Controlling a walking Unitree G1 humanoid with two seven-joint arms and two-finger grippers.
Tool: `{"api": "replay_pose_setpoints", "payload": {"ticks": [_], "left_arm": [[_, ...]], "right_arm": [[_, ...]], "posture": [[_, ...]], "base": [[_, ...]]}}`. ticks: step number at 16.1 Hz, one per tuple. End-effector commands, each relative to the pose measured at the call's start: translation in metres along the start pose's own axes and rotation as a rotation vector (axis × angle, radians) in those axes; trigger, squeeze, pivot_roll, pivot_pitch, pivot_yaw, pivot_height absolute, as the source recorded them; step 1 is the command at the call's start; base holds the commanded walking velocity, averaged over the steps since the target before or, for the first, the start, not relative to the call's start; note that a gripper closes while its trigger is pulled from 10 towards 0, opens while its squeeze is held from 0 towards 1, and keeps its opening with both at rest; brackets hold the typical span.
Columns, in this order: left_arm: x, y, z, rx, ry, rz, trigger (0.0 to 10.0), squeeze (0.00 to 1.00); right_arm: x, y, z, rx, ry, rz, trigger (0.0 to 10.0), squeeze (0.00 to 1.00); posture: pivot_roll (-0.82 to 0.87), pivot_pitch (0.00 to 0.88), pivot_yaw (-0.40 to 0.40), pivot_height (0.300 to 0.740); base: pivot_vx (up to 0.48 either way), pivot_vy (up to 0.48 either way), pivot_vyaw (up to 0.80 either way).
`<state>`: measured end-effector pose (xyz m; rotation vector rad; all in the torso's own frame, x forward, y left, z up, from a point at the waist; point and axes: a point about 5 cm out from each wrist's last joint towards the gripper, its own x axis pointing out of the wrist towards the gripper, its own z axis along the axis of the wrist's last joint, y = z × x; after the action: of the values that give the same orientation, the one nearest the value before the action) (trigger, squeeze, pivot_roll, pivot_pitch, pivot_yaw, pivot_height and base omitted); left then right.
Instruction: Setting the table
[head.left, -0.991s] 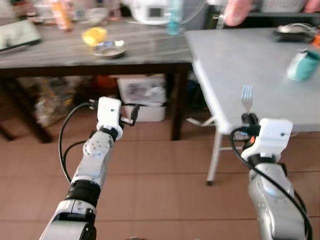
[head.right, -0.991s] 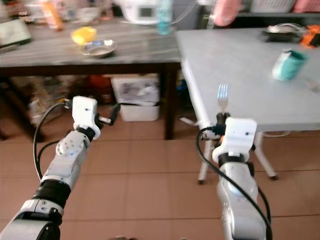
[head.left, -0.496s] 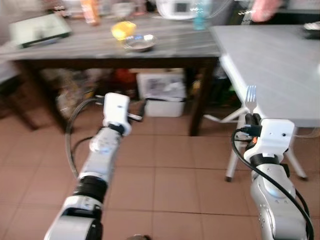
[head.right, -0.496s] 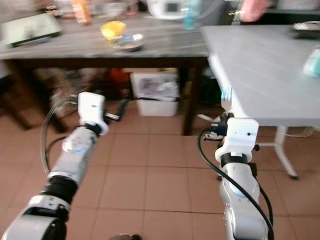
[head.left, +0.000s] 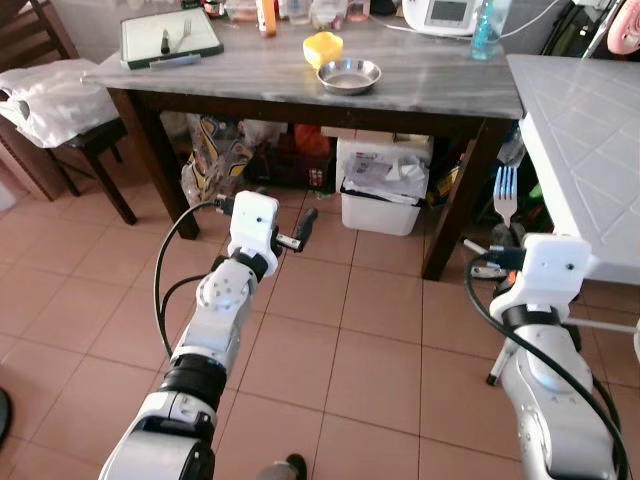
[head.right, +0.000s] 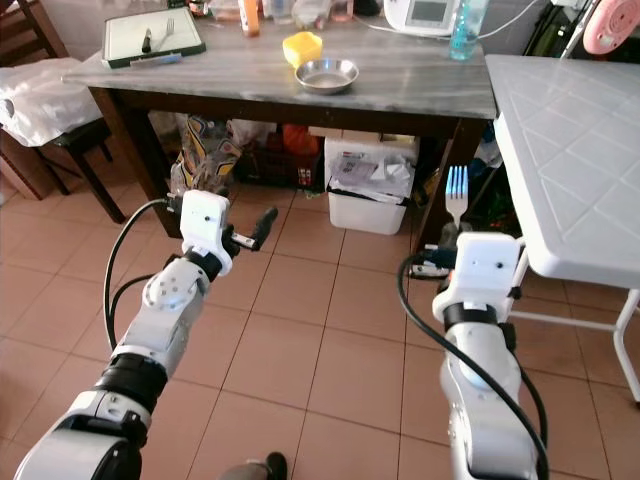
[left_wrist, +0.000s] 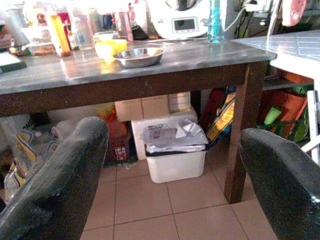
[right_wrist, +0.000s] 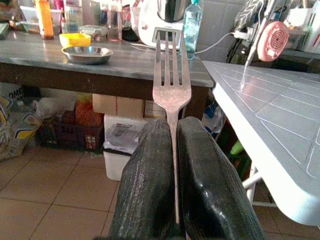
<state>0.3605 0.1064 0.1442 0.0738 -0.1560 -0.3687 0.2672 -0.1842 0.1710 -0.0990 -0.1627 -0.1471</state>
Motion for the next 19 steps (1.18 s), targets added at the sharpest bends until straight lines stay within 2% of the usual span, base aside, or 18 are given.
{"api": "replay_pose_setpoints", "payload": {"ticks": [1,5,10,19], "left_arm": [[0.003,-0.003,0.006,-0.004,-0.025,-0.017,10.0,0.00],[0.003,-0.011,0.007,-0.048,-0.042,-0.079,10.0,0.00],[0.004,-0.012,0.007,-0.053,-0.047,-0.093,10.0,0.00],[0.007,-0.018,0.009,-0.060,-0.052,-0.128,10.0,0.00]], "right_arm": [[0.001,-0.002,0.002,0.000,-0.012,-0.003,10.0,0.00],[0.002,-0.002,0.002,-0.004,-0.014,-0.004,10.0,0.00],[0.002,-0.002,0.002,-0.011,-0.016,0.000,10.0,0.00],[0.000,-0.004,0.003,-0.025,-0.018,-0.008,10.0,0.00]], "posture": [[0.04,0.083,0.038,0.740],[0.04,0.083,0.038,0.740],[0.03,0.081,0.044,0.740],[0.02,0.077,0.050,0.740]], "base": [[0.000,0.000,0.00],[0.000,0.000,0.00],[0.000,0.000,0.00],[0.300,0.000,0.00]]}}
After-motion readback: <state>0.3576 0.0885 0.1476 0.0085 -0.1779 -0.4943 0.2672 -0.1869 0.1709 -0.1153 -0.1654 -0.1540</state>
